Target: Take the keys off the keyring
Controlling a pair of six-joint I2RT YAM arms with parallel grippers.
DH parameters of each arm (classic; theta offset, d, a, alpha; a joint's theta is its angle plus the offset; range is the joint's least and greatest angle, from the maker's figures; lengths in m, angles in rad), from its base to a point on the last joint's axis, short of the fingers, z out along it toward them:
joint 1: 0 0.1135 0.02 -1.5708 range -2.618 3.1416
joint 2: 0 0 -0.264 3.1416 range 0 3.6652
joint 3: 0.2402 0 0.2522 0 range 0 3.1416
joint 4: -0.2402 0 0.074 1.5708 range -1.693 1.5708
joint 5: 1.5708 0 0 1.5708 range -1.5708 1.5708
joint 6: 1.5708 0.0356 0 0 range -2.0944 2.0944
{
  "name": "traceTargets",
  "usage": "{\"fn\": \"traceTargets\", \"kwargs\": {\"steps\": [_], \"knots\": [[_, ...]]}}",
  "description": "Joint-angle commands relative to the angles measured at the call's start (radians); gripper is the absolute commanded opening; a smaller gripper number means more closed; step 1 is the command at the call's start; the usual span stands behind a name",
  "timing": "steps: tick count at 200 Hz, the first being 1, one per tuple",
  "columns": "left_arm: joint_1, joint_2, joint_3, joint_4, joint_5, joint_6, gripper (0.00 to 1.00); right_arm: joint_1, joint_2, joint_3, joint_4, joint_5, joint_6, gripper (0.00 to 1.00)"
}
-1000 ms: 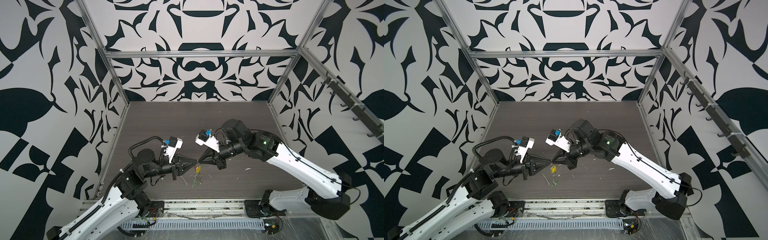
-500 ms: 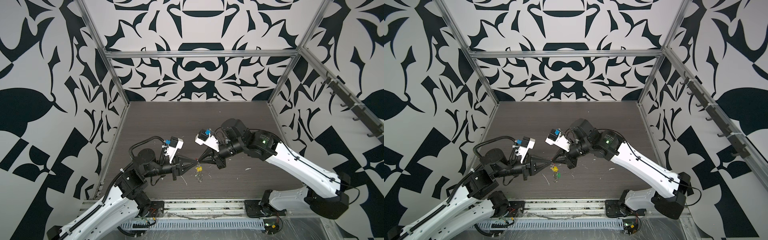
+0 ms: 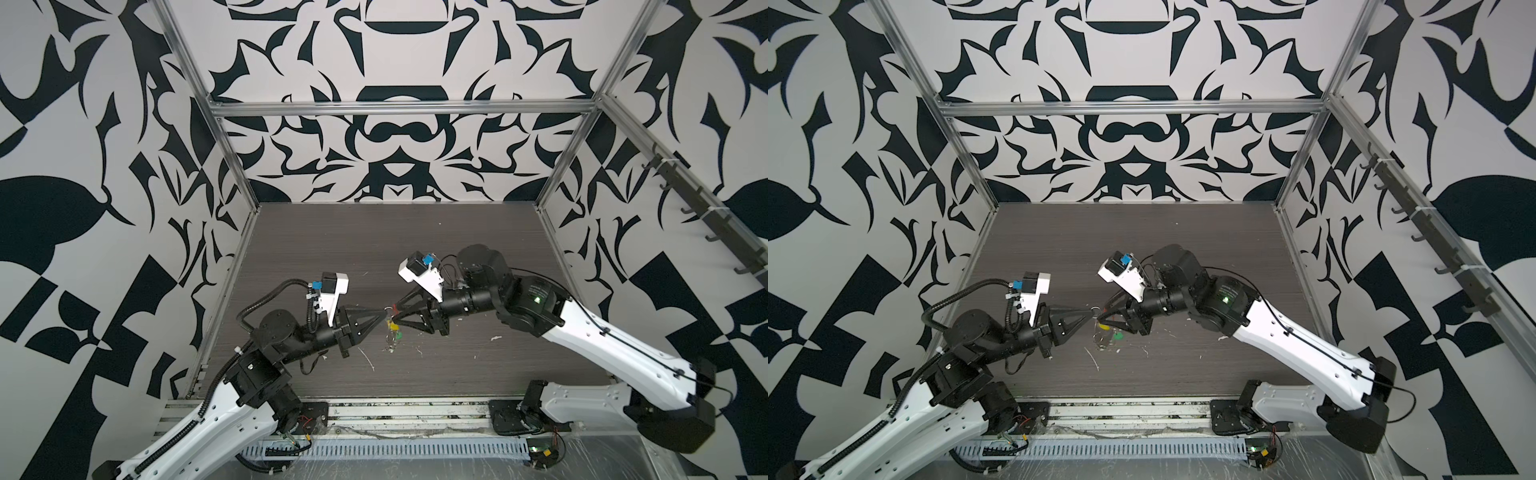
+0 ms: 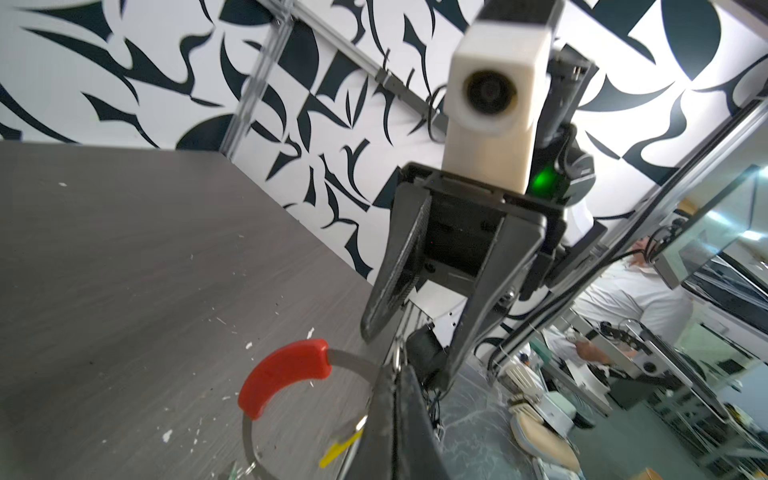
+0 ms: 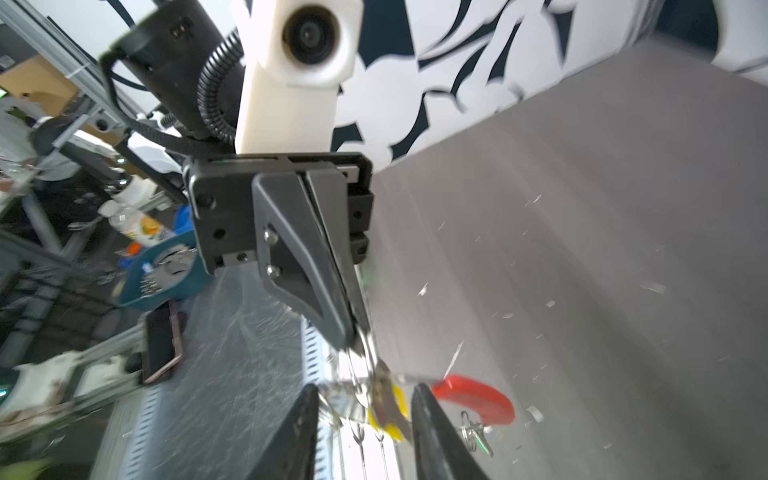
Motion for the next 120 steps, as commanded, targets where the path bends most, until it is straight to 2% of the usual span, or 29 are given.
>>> {"fn": "traceTargets", "kwargs": {"steps": [1,25,50,78,120], "knots": [[-0.003,-0.049,-0.024,0.137,-0.134,-0.011,0.0,0.004,-0.081,-0.1,0.29,0.1,0.105,0.43],[-0.003,-0.069,-0.039,0.159,-0.19,-0.01,0.0,0.003,-0.123,-0.204,0.423,0.157,0.14,0.44],[-0.003,-0.065,-0.046,0.188,-0.201,-0.01,0.0,0.004,-0.122,-0.257,0.512,0.17,0.164,0.44],[-0.003,-0.06,-0.049,0.215,-0.182,-0.005,0.0,0.01,-0.11,-0.284,0.608,0.132,0.18,0.48],[-0.003,-0.054,-0.052,0.23,-0.168,-0.008,0.0,0.027,-0.085,-0.297,0.682,0.08,0.191,0.48]]}}
